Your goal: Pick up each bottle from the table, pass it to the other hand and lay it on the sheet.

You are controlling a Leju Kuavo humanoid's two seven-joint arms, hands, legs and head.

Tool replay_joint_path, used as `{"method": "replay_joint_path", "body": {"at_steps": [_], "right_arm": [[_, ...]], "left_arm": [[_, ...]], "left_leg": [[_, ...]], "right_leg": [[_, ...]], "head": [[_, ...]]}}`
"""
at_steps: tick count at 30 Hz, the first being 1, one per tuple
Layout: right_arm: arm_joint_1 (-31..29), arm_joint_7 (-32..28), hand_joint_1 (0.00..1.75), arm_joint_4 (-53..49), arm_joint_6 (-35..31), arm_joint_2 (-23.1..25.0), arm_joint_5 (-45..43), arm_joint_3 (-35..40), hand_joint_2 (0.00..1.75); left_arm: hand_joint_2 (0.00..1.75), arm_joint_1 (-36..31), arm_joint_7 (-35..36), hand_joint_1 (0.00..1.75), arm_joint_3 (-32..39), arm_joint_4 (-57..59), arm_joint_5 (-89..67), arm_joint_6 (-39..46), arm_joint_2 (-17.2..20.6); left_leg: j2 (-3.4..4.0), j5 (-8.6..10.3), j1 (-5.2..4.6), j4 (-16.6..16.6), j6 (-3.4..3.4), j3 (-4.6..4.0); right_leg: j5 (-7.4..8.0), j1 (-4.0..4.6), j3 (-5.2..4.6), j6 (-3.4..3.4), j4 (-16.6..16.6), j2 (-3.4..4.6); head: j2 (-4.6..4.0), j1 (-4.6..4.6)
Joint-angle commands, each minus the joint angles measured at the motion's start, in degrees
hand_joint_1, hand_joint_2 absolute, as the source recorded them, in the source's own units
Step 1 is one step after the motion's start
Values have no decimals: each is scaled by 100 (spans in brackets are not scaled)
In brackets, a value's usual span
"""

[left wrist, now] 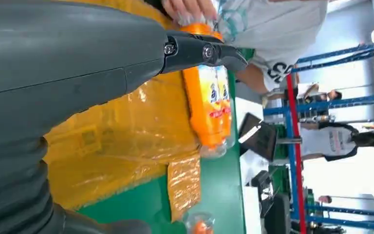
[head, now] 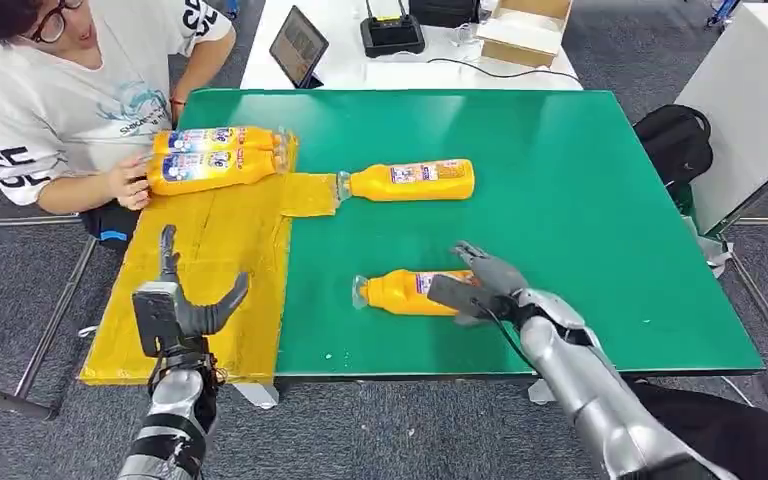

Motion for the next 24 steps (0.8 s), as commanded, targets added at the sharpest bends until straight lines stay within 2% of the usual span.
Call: {"method": "replay_joint_path", "body": {"at_steps": [1,5,6,7,8,9,10,11,13,14,24], "right_arm": [[-1229,-99,0,1720,764,-2,-301,848,175],[-1300,-212,0,1912,1056,-94,-574,1188,175],[-1273,-224,12,1929,1108,-114,-605,1229,175],[-1245,-253,35,1943,1196,-169,-694,1326,175],[-1223,-285,35,1934,1167,-196,-734,1368,175],[-1215,-296,79,1942,1180,-211,-805,1414,175],[-1204,-302,131,1939,1209,-233,-877,1486,175],[-1194,-302,131,1942,1204,-238,-876,1489,175],[-1181,-308,169,1925,1249,-262,-969,1556,175],[-1171,-328,175,1904,1327,-303,-1026,1645,175],[-1048,-392,175,1776,1390,-487,-1233,2132,175]], "left_arm": [[175,-446,22,0,-238,955,40,-31,20],[175,-546,22,0,-369,1132,138,-56,21],[175,-562,22,0,-396,1161,145,-91,23],[175,-582,25,0,-417,1207,184,-123,18],[175,-597,22,0,-427,1237,195,-106,13],[175,-604,22,0,-447,1256,206,-104,17],[175,-611,22,0,-468,1273,222,-105,21],[175,-610,22,0,-468,1273,222,-104,20],[175,-619,22,0,-486,1291,244,-122,22],[175,-631,22,0,-506,1310,257,-128,23],[175,-701,27,0,-617,1455,292,-130,12]], "left_leg": [[9,-4,-2,-1,4,11],[2,-6,-1,-2,7,21],[-1,-5,0,-3,8,22],[-4,-3,1,-3,6,16],[-3,-1,-1,-3,4,11],[-8,-3,1,-4,6,20],[-6,-2,1,-2,4,11],[-8,0,2,-4,4,12],[-8,-1,1,-5,4,15],[-4,-1,1,-4,3,13],[-12,-3,4,-6,5,27]], "right_leg": [[-2,1,8,-11,1,3],[-6,3,21,-17,-1,-7],[-6,5,24,-17,-3,-9],[-4,4,18,-14,-4,-11],[-3,2,12,-10,-3,-9],[-6,5,24,-14,-6,-15],[-3,4,15,-10,-4,-11],[-3,4,16,-10,-6,-13],[-4,4,19,-11,-6,-13],[-3,4,15,-10,-6,-9],[-6,8,31,-16,-11,-19]], "head": [[0,-2],[0,-2],[0,2],[0,-2],[0,2],[0,-2],[0,2],[0,0],[0,0],[0,0],[0,0]]}}
